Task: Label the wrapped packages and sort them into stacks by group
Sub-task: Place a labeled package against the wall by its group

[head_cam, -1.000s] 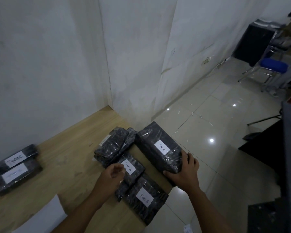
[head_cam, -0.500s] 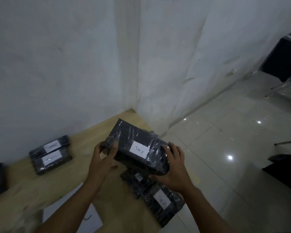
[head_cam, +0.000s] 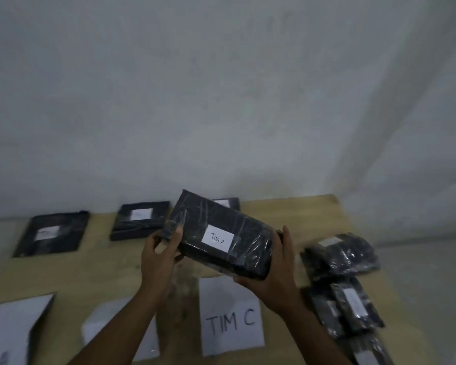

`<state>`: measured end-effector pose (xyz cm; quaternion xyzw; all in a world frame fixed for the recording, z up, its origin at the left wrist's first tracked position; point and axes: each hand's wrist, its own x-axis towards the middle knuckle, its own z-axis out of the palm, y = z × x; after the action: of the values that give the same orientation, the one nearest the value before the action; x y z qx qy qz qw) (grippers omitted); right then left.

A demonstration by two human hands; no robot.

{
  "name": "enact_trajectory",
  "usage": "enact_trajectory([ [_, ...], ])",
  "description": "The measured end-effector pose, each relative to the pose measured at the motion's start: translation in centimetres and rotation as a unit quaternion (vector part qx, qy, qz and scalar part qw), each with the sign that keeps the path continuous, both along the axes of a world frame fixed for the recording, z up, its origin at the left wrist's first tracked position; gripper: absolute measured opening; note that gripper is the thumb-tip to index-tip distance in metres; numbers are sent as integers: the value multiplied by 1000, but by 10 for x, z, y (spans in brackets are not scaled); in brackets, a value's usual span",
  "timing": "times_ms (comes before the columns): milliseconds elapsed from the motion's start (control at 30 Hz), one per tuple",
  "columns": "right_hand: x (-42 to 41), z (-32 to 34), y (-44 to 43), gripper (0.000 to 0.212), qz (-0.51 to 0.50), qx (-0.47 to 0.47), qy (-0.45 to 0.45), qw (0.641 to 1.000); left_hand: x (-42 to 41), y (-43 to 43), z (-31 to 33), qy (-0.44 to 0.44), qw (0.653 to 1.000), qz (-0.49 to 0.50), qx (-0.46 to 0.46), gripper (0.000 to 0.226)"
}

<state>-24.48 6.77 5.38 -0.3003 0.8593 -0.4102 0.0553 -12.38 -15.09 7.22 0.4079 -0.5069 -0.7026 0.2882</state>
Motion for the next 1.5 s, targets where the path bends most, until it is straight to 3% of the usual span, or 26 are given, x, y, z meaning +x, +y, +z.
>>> enact_trajectory([
  [133, 48, -4, -86, 116, 50, -128, -138, 981, 62, -69, -7, 9, 998, 62, 5, 42],
  [400, 131, -34, -231, 105, 160, -97, -200, 962, 177, -197, -33, -41, 990, 134, 1, 45],
  [500, 154, -44, -281, 113, 177, -49, -215, 959, 210, -239, -44, -74, 984, 159, 14, 64],
  [567, 166, -50, -321, 111, 198, -22, -204, 959, 231, -271, -50, -89, 979, 179, 29, 71],
  [667, 179, -51, -369, 117, 205, 14, -186, 961, 248, -308, -54, -104, 974, 198, 35, 51],
  [900, 172, -67, -466, 123, 226, 59, -170, 957, 252, -382, -77, -113, 973, 197, 32, 49],
  [1033, 160, -79, -499, 119, 215, 78, -191, 954, 244, -410, -94, -114, 978, 171, 40, 52],
  [1200, 155, -98, -513, 114, 213, 115, -170, 955, 235, -421, -107, -158, 978, 137, 22, 35],
  [1333, 156, -104, -510, 114, 201, 144, -136, 959, 230, -416, -104, -217, 973, 80, -10, 68],
  [1400, 158, -103, -506, 114, 199, 139, -123, 962, 228, -410, -96, -239, 966, 100, 15, 85],
  [1500, 158, -95, -497, 104, 185, 116, -103, 970, 226, -399, -92, -248, 956, 154, 21, 83],
])
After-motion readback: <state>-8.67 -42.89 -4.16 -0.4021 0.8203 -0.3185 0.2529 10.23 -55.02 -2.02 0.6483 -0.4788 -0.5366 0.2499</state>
